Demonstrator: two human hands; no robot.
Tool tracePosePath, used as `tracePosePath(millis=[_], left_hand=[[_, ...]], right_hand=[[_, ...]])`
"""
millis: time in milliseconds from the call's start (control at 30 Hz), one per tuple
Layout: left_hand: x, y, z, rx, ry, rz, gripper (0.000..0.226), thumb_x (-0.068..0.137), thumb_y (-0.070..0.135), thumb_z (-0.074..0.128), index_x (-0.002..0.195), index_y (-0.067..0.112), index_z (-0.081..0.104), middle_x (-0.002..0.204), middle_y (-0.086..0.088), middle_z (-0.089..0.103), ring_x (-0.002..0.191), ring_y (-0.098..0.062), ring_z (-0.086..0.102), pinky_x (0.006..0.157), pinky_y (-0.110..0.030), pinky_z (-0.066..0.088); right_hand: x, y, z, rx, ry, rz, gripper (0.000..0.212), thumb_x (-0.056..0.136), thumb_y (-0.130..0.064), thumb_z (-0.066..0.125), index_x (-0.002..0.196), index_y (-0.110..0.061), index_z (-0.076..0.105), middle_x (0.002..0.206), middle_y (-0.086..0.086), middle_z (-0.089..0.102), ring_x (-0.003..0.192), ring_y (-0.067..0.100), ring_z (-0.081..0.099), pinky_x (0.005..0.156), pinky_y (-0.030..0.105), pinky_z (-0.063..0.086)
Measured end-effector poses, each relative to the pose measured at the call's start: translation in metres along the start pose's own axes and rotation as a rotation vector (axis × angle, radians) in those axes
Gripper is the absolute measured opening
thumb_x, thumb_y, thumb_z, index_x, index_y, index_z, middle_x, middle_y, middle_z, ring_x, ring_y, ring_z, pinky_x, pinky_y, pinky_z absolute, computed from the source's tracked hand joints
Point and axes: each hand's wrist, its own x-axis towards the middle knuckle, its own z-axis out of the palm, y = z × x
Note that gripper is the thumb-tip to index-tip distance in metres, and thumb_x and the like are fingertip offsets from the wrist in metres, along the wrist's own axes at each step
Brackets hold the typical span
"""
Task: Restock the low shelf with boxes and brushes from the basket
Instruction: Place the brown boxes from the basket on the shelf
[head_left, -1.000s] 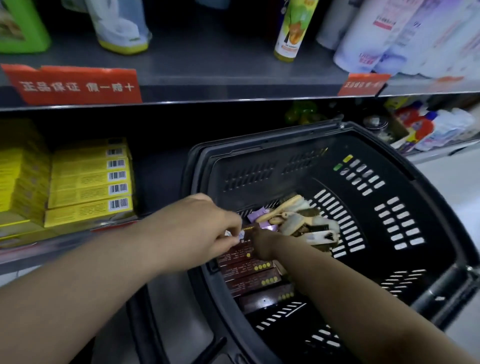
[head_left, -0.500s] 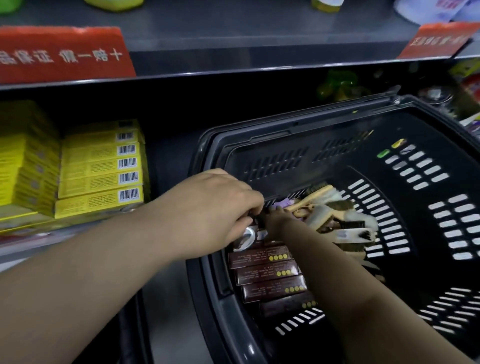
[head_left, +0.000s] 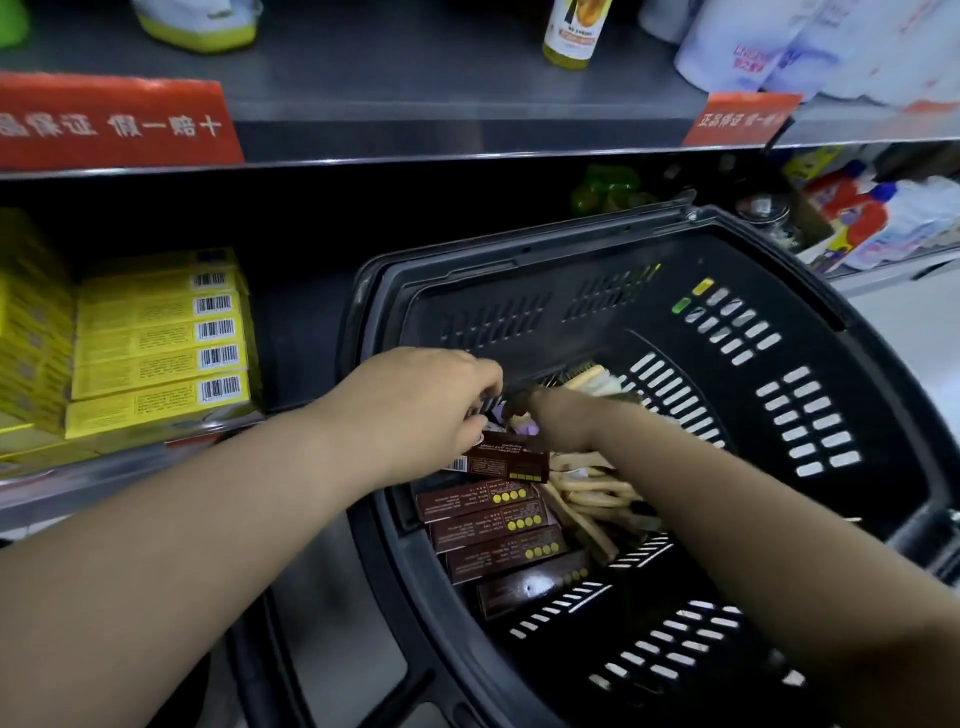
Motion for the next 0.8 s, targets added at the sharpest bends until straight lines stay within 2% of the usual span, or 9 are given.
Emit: tracePosePath(millis=[100, 200, 333, 400, 467, 533, 600, 700, 800], left_hand=[[-0.003, -0.001, 0.006, 0.057, 0.016, 0.058, 0.025, 0.094, 0.036, 0.044, 0.117, 0.032, 0.052, 0.107, 0.014, 0.061, 0.097, -0.011, 0.057, 0.081, -0.022, 0.034], [-0.006, -0.003, 0.008, 0.090, 0.031, 0.071, 0.024, 0.094, 0.036, 0.040, 0.114, 0.032, 0.054, 0.104, 0.014, 0.062, 0.096, -0.012, 0.057, 0.077, -0.022, 0.026], [-0.007, -0.005, 0.009, 0.090, 0.030, 0.074, 0.023, 0.094, 0.037, 0.040, 0.111, 0.030, 0.054, 0.101, 0.013, 0.062, 0.093, -0.013, 0.056, 0.082, -0.023, 0.030], [-0.006, -0.005, 0.009, 0.088, 0.020, 0.058, 0.026, 0.094, 0.038, 0.041, 0.117, 0.030, 0.051, 0.107, 0.013, 0.061, 0.099, -0.013, 0.056, 0.089, -0.025, 0.034], [-0.004, -0.004, 0.009, 0.092, 0.020, 0.032, 0.040, 0.094, 0.038, 0.045, 0.132, 0.028, 0.040, 0.127, 0.009, 0.053, 0.112, -0.014, 0.053, 0.096, -0.027, 0.036], [-0.001, -0.001, 0.008, 0.029, 0.057, -0.003, 0.065, 0.092, 0.038, 0.051, 0.145, 0.022, 0.018, 0.148, 0.003, 0.029, 0.128, -0.015, 0.042, 0.103, -0.026, 0.034], [0.002, 0.003, 0.004, -0.135, 0.095, -0.071, 0.080, 0.089, 0.041, 0.055, 0.149, 0.023, 0.004, 0.154, 0.004, 0.013, 0.136, -0.015, 0.030, 0.104, -0.022, 0.026], [0.011, 0.007, 0.000, -0.387, 0.037, -0.201, 0.086, 0.086, 0.047, 0.057, 0.149, 0.023, 0.003, 0.151, 0.002, 0.027, 0.130, -0.011, 0.038, 0.095, -0.020, 0.030], [0.014, 0.008, -0.002, -0.420, -0.006, -0.270, 0.080, 0.086, 0.049, 0.054, 0.147, 0.022, 0.009, 0.141, 0.004, 0.042, 0.115, -0.011, 0.050, 0.086, -0.022, 0.039]], right_hand=[[0.018, 0.001, 0.035, -0.071, -0.125, 0.063, 0.071, 0.087, -0.023, 0.061, 0.147, -0.013, 0.024, 0.147, 0.015, 0.036, 0.129, 0.031, 0.042, 0.104, 0.037, 0.039], [0.031, 0.000, 0.066, -0.185, -0.204, 0.151, 0.086, 0.086, -0.023, 0.065, 0.150, -0.012, 0.009, 0.150, 0.019, 0.029, 0.136, 0.034, 0.033, 0.108, 0.041, 0.031], [0.039, 0.007, 0.071, -0.179, -0.033, 0.175, 0.055, 0.093, -0.021, 0.051, 0.142, -0.015, 0.029, 0.136, 0.013, 0.049, 0.121, 0.029, 0.050, 0.095, 0.036, 0.042], [0.033, 0.019, 0.045, 0.087, -0.056, 0.154, 0.052, 0.084, -0.020, 0.065, 0.131, -0.016, 0.044, 0.122, 0.009, 0.059, 0.109, 0.026, 0.058, 0.089, 0.032, 0.046], [0.017, 0.031, 0.009, 0.428, -0.105, 0.104, 0.047, 0.075, -0.013, 0.074, 0.117, -0.016, 0.053, 0.112, 0.007, 0.064, 0.101, 0.025, 0.063, 0.087, 0.035, 0.052], [-0.007, 0.039, -0.030, 0.636, -0.087, -0.005, 0.036, 0.073, -0.011, 0.074, 0.103, -0.019, 0.058, 0.104, 0.005, 0.068, 0.098, 0.024, 0.065, 0.085, 0.037, 0.053], [-0.030, 0.040, -0.061, 0.793, -0.027, -0.131, 0.028, 0.073, -0.017, 0.076, 0.096, -0.022, 0.060, 0.098, 0.000, 0.071, 0.095, 0.019, 0.068, 0.083, 0.031, 0.053], [-0.053, 0.035, -0.087, 1.070, 0.060, -0.252, 0.025, 0.072, -0.016, 0.071, 0.094, -0.016, 0.061, 0.091, 0.002, 0.073, 0.089, 0.019, 0.070, 0.075, 0.026, 0.057], [-0.063, 0.027, -0.093, 1.153, 0.065, -0.343, 0.026, 0.071, -0.016, 0.071, 0.095, -0.013, 0.061, 0.088, 0.003, 0.073, 0.086, 0.016, 0.069, 0.071, 0.023, 0.056]])
